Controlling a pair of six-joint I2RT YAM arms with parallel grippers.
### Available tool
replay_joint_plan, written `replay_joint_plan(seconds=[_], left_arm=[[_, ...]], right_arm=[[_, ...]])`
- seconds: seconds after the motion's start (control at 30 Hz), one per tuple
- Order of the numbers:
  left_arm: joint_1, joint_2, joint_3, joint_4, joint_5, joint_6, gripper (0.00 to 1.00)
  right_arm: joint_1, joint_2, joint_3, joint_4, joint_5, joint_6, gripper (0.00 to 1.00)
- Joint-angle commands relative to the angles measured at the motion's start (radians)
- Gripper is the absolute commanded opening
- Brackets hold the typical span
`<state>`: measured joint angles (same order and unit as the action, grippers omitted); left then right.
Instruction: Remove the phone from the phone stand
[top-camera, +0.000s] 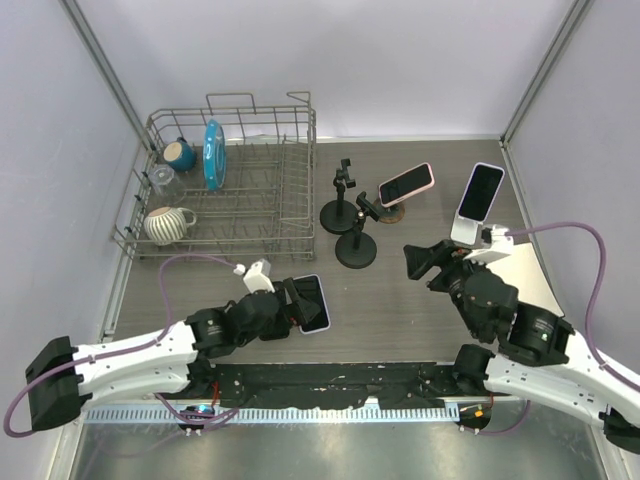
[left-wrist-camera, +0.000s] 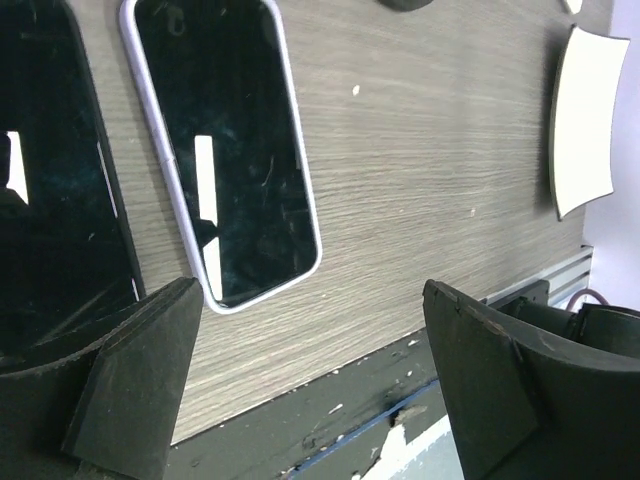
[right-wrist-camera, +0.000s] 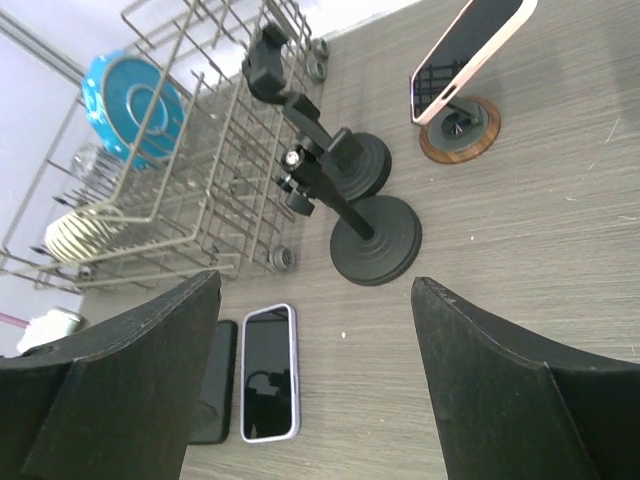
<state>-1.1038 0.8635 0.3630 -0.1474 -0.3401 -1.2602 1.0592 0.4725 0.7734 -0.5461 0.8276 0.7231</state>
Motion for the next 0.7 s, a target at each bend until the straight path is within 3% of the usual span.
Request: replay_joint_plan(seconds=[0.0, 0.17, 0.33, 0.53, 0.67], left_arm=[[0.01, -0.066, 0.123, -0.15, -0.068, 0.11, 0.97], [0.108, -0.135, 0.275, -0.305, -0.042, 0.3, 1.0], [0.315, -0.133, 0.453, -0.412, 0.062, 0.487, 1.0], [0.602, -0.055, 0.634, -0.462, 0.285, 0.689, 1.0], [0.728, -0.034, 0.634, -0.429, 0.337, 0.742, 1.0]], right_arm=[[0.004, 0.099, 0.047, 0.026, -0.059, -0.042, 0.83], [0.001, 0.228, 0.111, 0.04, -0.134, -0.114, 0.84], [-0.074, 0.394, 0.199, 0.04, -0.249, -0.191, 0.84], [-0.387, 0.489, 0.29, 0.069, -0.438, -0.278, 0.84], [-0.631, 0.572, 0.308, 0.129, -0.615, -0.294, 0.84]])
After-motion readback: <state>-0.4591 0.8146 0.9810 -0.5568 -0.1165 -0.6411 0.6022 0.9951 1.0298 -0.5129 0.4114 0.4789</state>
